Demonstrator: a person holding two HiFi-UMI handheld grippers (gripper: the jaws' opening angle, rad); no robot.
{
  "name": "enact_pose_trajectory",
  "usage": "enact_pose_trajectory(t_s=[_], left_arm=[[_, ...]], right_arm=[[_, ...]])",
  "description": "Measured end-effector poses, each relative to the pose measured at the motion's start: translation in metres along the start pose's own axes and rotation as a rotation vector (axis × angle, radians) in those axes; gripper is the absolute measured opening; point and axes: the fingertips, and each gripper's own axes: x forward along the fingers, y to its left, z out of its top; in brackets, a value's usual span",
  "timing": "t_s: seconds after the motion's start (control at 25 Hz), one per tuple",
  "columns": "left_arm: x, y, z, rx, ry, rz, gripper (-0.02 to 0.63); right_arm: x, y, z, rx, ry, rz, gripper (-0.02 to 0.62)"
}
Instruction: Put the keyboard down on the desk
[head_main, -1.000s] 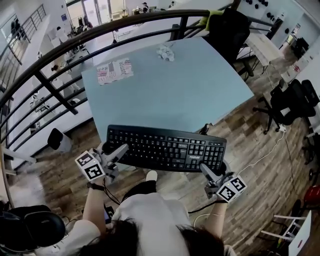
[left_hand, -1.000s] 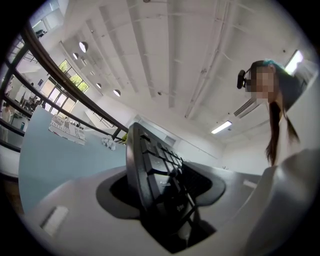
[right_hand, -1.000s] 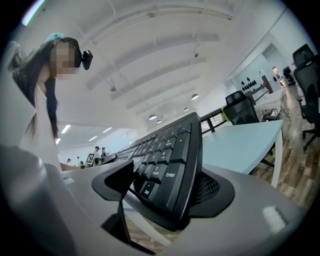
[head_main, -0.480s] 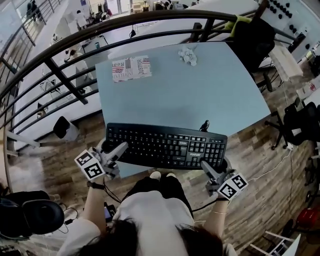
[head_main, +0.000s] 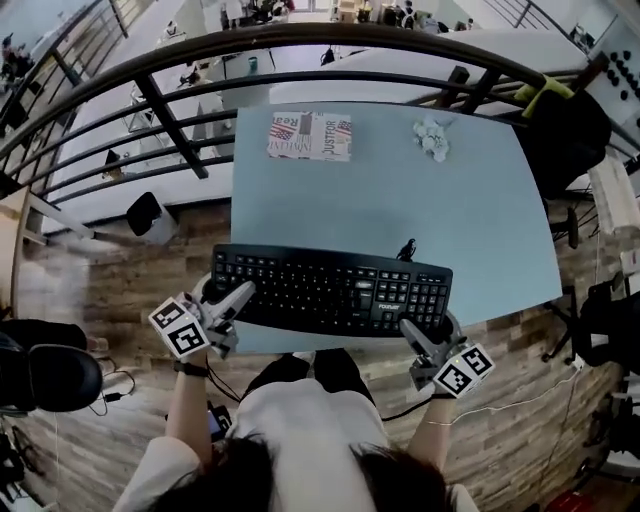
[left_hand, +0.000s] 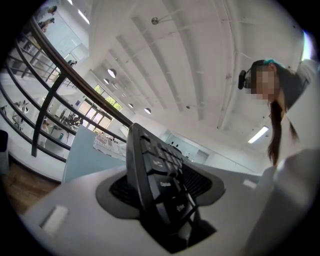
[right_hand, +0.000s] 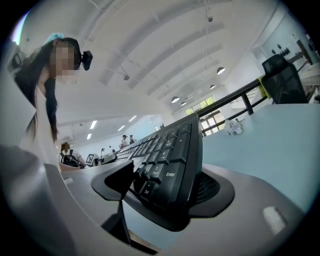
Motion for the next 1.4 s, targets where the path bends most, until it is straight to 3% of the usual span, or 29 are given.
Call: enact_pose_trajectory(t_s=[0.4, 0.64, 1.4], left_arm=[[0.025, 0.013, 0.021, 0.022, -0.156, 0.186, 0.291], [0.021, 0.02, 0.027, 0.014, -0.19, 0.258, 0.293], [0.031, 0.047, 0.026, -0.02, -0.176, 0.294, 0.302]], right_arm=[[0.079, -0.06, 0.056, -0.055, 0.078, 0.216, 0.325], [0.11, -0.067, 0.065, -0.058, 0.114, 0.284, 0.325], [0.134, -0.081, 0.06, -0.04, 0.157, 0.27, 0.325]])
